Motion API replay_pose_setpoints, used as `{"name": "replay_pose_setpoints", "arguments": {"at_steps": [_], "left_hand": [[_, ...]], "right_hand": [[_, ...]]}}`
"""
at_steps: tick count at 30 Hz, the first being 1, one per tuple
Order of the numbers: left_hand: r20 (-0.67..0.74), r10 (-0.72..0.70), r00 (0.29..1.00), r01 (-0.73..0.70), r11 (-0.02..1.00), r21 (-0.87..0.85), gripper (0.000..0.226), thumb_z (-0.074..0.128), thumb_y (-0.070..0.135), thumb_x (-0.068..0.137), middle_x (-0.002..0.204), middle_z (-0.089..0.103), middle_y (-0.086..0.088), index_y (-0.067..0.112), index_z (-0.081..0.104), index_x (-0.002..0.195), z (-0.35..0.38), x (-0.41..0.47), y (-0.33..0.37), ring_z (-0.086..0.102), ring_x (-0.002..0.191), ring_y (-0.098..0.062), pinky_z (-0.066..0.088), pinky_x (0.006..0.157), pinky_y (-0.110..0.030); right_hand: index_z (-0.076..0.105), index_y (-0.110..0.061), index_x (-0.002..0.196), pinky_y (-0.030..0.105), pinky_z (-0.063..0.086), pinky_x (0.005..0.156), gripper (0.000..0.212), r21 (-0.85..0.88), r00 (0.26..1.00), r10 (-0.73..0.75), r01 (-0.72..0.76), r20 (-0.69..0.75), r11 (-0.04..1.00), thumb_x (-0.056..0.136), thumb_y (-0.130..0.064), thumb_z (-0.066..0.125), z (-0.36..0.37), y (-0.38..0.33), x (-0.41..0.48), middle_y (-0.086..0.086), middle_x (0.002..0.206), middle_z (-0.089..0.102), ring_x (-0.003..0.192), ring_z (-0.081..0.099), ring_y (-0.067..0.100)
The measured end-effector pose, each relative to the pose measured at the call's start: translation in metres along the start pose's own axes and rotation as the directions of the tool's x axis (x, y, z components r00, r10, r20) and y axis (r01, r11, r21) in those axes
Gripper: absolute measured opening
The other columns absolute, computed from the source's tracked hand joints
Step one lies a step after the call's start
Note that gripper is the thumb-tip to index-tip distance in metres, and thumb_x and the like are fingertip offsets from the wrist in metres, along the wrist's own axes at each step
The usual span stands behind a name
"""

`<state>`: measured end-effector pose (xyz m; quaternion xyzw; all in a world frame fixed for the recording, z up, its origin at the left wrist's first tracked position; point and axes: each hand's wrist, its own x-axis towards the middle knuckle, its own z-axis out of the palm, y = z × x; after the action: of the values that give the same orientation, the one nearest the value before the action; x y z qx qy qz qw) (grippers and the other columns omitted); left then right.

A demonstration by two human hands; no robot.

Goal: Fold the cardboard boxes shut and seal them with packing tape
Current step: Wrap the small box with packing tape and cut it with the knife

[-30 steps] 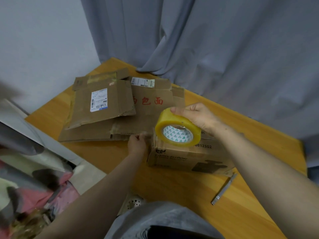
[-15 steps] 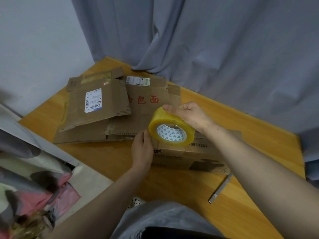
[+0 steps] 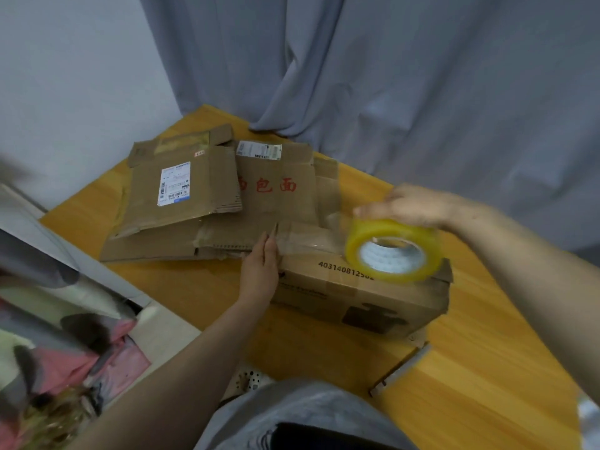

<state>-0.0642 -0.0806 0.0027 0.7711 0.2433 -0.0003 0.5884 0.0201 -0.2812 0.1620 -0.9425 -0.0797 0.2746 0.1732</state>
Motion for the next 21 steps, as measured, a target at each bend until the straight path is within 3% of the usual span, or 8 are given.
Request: {"name": "replay_pose_setpoints", "arguments": {"at_steps": [2,6,9,10,12,14,18,21], "left_hand": [[0.009,0.02,1.0,-0.02,1.0,0.011,0.046,0.031,0.038,0.102,0.147,0.042,-0.002,0.019,0.04,0.144,0.004,-0.003,0.001,0.026,0.142,-0.026,0.026,0.115,-0.04],[0.005,0.049,0.999,-0.05,0.998,0.044,0.043,0.032,0.032,0.104,0.139,0.05,-0.004,0.015,0.043,0.142,0.008,-0.008,0.008,0.041,0.132,-0.022,0.034,0.096,-0.022],[-0.028,0.081,0.996,-0.073,0.972,0.224,0.045,0.031,0.032,0.103,0.145,0.042,0.003,0.018,0.036,0.146,0.008,-0.01,0.011,0.026,0.142,-0.025,0.026,0.113,-0.034],[-0.022,0.126,0.992,-0.107,0.911,0.398,0.045,0.03,0.028,0.104,0.149,0.035,0.005,0.019,0.03,0.148,0.008,-0.012,0.013,0.016,0.145,-0.024,0.015,0.119,-0.04],[0.044,0.277,0.96,-0.221,0.649,0.728,0.049,0.026,0.022,0.104,0.158,0.015,0.002,0.015,0.016,0.152,0.013,-0.015,0.02,0.004,0.147,-0.017,-0.005,0.12,-0.041],[0.148,0.362,0.92,-0.318,0.472,0.822,0.054,0.014,0.034,0.104,0.16,0.003,-0.004,0.012,0.006,0.152,0.023,-0.018,0.032,-0.003,0.147,-0.016,-0.016,0.116,-0.039],[0.36,0.279,0.89,-0.44,0.33,0.835,0.062,0.005,0.043,0.101,0.16,-0.007,-0.011,0.008,-0.003,0.151,0.052,-0.02,0.039,-0.008,0.147,-0.021,-0.011,0.116,-0.035],[0.398,0.209,0.893,-0.447,0.322,0.834,0.063,0.005,0.043,0.101,0.159,-0.011,-0.012,0.006,-0.007,0.15,0.055,-0.013,0.04,-0.011,0.147,-0.022,-0.009,0.117,-0.035]], "right_hand": [[0.055,-0.014,0.076,0.029,0.04,0.075,0.052,-0.248,0.991,0.128,-0.114,0.042,0.962,0.081,-0.066,0.055,-0.003,0.013,-0.007,0.005,0.094,0.057,0.087,0.052,0.021],[0.052,-0.017,0.082,0.03,0.043,0.074,0.052,-0.33,0.984,0.176,-0.165,0.003,0.93,0.078,-0.069,0.054,0.009,0.015,-0.006,0.003,0.094,0.054,0.089,0.053,0.023],[0.049,-0.02,0.088,0.031,0.04,0.074,0.045,-0.388,0.985,0.173,-0.168,-0.022,0.906,0.083,-0.065,0.05,0.011,0.007,-0.012,0.002,0.097,0.049,0.09,0.048,0.023],[0.049,-0.021,0.089,0.031,0.039,0.074,0.043,-0.395,0.984,0.175,-0.168,-0.019,0.903,0.084,-0.064,0.049,0.012,0.006,-0.013,0.002,0.097,0.048,0.089,0.046,0.024],[0.051,-0.021,0.09,0.031,0.039,0.074,0.041,-0.391,0.985,0.17,-0.158,-0.003,0.907,0.085,-0.062,0.048,0.016,0.004,-0.013,0.002,0.098,0.05,0.089,0.048,0.024],[0.057,-0.021,0.098,0.032,0.04,0.076,0.043,-0.383,0.987,0.162,-0.152,-0.006,0.911,0.085,-0.061,0.048,0.018,0.002,-0.014,0.002,0.104,0.054,0.096,0.052,0.026],[0.059,-0.017,0.122,0.034,0.039,0.08,0.058,-0.4,0.986,0.157,-0.164,-0.049,0.902,0.087,-0.062,0.045,0.021,0.0,-0.015,0.003,0.126,0.056,0.115,0.052,0.027],[0.059,-0.019,0.11,0.032,0.038,0.075,0.06,-0.349,0.99,0.136,-0.136,-0.025,0.927,0.084,-0.071,0.043,0.018,0.002,-0.014,0.002,0.112,0.055,0.099,0.051,0.023]]}}
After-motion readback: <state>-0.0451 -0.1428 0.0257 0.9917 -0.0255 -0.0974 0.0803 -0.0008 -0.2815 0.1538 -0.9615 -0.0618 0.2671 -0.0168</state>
